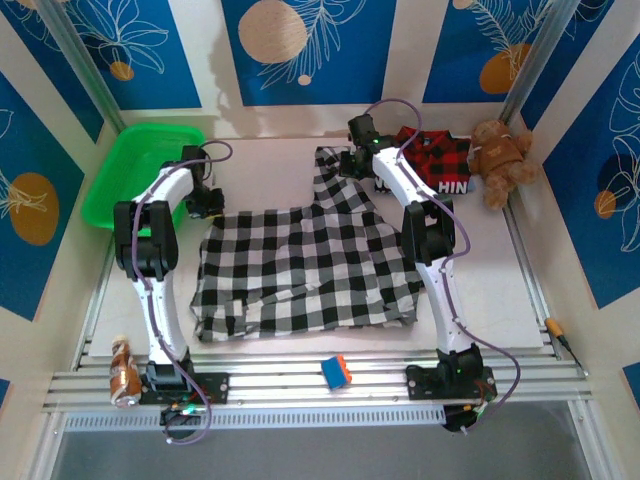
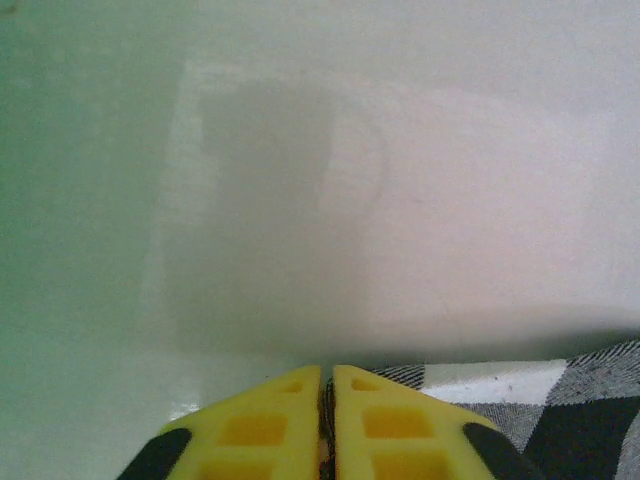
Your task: Fold and stack the long sleeve shirts
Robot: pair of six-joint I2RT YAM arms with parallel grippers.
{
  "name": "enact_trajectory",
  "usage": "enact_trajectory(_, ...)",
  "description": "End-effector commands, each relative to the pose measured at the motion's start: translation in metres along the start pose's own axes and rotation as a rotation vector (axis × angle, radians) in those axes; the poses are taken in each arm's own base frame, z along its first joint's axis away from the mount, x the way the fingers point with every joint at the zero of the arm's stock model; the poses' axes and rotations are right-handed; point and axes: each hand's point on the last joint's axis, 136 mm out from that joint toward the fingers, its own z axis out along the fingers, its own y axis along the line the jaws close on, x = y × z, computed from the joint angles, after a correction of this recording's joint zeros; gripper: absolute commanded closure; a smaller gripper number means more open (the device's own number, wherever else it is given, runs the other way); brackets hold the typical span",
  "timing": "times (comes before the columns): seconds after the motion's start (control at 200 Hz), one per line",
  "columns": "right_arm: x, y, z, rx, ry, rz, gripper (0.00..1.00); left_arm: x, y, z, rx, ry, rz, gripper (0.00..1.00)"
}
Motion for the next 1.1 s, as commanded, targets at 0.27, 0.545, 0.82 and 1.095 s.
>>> enact_trajectory(0.27, -0.025, 0.009, -0.062, -0.006, -0.12, -0.035, 1.0, 0.002, 0.004, -0.038, -0.014, -0.075, 0.058, 0.99)
enact_trajectory(0.545, -0.016, 0.009, -0.091, -0.028, -0.142, -0.049, 1.0, 0.015, -0.001, -0.059, 0.015, -0.14, 0.128, 0.98)
enact_trajectory(0.82, 0.02, 0.0, -0.121, -0.014, -0.116, -0.057, 1.0, 0.042, 0.002, -0.07, 0.012, -0.156, 0.144, 0.98)
enact_trajectory(1.095, 0.074, -0.014, -0.144, 0.014, -0.056, -0.027, 1.0, 0.085, 0.013, -0.068, -0.043, -0.095, 0.123, 0.98)
